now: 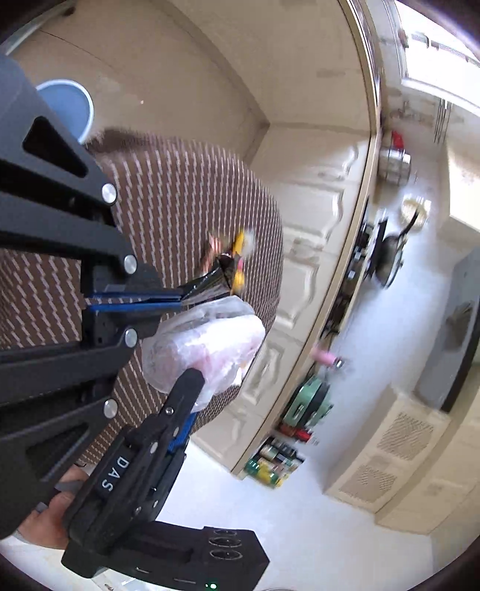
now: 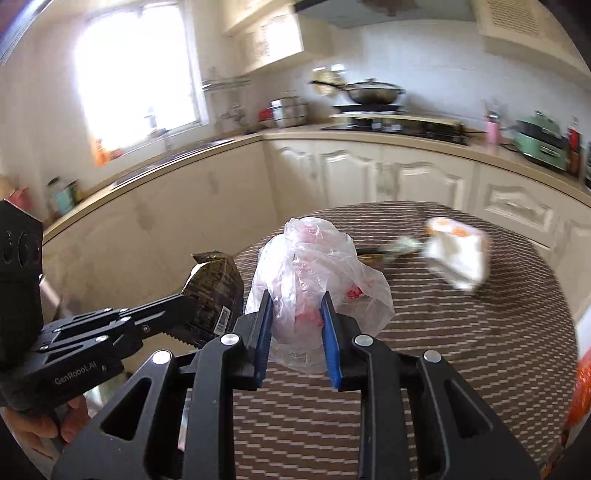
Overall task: Collect trash
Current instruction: 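Carry both items over the blue bucket and open both tools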
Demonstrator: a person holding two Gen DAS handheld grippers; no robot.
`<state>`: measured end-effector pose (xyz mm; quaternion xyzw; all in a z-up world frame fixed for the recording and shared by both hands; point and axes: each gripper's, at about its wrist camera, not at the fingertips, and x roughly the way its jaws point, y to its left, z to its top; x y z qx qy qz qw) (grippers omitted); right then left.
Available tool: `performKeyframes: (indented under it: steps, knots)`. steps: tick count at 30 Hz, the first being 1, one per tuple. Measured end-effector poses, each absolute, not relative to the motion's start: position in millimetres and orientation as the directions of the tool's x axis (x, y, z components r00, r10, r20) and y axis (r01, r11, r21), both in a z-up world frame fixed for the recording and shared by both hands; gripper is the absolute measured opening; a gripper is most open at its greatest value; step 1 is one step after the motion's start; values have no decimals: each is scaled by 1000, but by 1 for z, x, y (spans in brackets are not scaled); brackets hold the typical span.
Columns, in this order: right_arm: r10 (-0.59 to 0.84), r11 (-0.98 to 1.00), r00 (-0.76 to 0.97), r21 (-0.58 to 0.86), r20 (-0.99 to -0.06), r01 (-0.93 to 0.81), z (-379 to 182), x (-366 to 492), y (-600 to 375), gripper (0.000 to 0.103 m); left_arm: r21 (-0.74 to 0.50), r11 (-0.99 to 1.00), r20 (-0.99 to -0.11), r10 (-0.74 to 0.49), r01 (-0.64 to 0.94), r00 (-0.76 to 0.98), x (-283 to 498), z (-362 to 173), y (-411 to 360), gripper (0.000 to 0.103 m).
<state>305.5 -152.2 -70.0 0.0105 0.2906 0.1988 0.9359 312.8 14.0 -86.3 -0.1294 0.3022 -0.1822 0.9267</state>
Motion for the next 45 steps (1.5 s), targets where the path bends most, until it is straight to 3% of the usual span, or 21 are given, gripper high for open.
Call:
performKeyframes:
  steps: [6, 14, 20, 28, 36, 41, 45]
  knots:
    - [488, 846, 659, 124, -573, -519, -84, 296, -65, 23, -356, 927, -534, -303, 116, 789, 276, -102, 94, 1]
    - [554, 749, 492, 144, -672, -646, -141, 297, 40, 23, -318, 939, -652, -119, -127, 749, 246, -163, 190, 1]
    - [508, 718, 394, 124, -766, -685, -208, 303, 94, 23, -331, 912, -745, -94, -242, 661, 246, -232, 234, 1]
    - [388, 736, 325, 77, -862, -672, -295, 325, 118, 23, -357, 876, -841, -151, -323, 519, 273, -326, 262, 1]
    - [340, 759, 289, 80, -895, -646, -332, 347, 126, 23, -361, 866, -872, -181, -347, 456, 314, -366, 268, 3]
    - [331, 768, 279, 86, -902, -635, -343, 355, 129, 23, -367, 861, -873, -188, -352, 450, 323, -369, 269, 31]
    - [335, 769, 268, 98, -903, -631, -347, 356, 133, 23, -386, 840, -866, -187, -381, 464, 312, -373, 281, 41]
